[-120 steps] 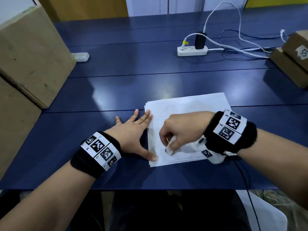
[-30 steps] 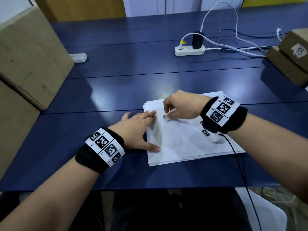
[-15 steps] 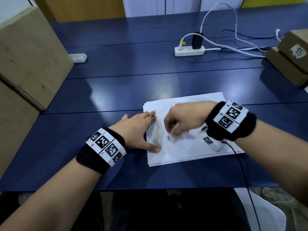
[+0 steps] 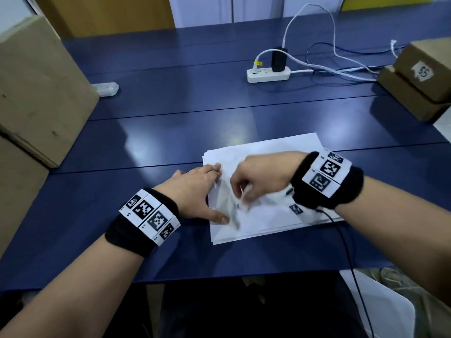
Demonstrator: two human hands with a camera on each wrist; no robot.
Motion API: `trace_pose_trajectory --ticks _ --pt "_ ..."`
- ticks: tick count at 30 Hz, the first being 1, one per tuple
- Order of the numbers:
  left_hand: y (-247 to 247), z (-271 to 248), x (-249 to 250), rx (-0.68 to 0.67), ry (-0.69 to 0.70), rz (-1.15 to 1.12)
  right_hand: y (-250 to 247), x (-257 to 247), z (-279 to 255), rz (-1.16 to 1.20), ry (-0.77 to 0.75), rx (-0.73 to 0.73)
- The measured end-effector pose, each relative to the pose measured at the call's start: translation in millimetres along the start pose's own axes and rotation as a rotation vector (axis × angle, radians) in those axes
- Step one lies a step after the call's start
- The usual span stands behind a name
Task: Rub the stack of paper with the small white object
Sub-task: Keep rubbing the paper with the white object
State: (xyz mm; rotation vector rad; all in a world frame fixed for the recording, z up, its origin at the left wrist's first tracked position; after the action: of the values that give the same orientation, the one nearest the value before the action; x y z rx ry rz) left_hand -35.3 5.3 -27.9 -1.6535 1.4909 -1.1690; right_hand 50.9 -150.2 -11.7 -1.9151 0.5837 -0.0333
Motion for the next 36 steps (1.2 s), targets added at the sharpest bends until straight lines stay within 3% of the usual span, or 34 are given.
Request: trace_pose_trajectory --ticks 2,4,9,11,13,15,20,22,26,28,31,32,36 --pt "-1 0 1 -0.010 -0.006 -0.005 -14 16 4 -0.025 0.152 0.167" --pt "-1 -1 0 -0.013 -0.008 -0.012 -16 25 5 -0.017 0.204 0.216" --pt "1 0 0 0.000 -0.007 -0.021 8 -10 -12 0.038 -0.065 -0.123" --pt "0 1 1 -0.001 -0.007 -0.020 2 -5 -6 0.000 -0.050 -0.017" --pt "0 1 2 -0.007 -0.014 -0.014 -11 11 0 -0.038 0.087 0.169" --pt "0 1 2 -0.015 -0.021 -0.016 -15 23 2 -0.024 0.187 0.241" --pt "0 1 2 -0.020 -0.018 -0.017 7 -9 -15 0.021 -0.051 -0.136" --pt "0 3 3 -0.021 -0.014 -0.016 3 -7 -10 -0.011 -0.040 -0.053" --pt "-1 3 2 -0.029 -0.020 -0.018 -15 17 3 -0.050 0.164 0.218" --pt "0 3 1 -0.027 -0.018 -0.017 -10 12 -2 -0.019 0.090 0.133" --pt "1 3 2 -0.030 -0.023 -0.018 6 -12 -13 0.018 -0.059 -0.120" --pt "0 3 2 -0.031 -0.023 -0.017 7 -13 -12 0.016 -0.066 -0.125" --pt "-1 4 2 -0.035 -0.020 -0.009 -12 16 2 -0.020 0.146 0.169"
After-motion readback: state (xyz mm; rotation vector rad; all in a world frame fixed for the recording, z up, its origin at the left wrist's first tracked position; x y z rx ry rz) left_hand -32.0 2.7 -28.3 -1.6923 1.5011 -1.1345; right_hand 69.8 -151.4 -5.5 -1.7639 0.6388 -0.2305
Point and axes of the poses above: each hand's wrist, its own z-axis towards the middle knuckle, its own y-axis out of the palm, x = y × z, the point moved 2 cm from there along z, towards the middle knuckle, and after that the axes turned 9 degrees about -z, right-handed, at the moved point
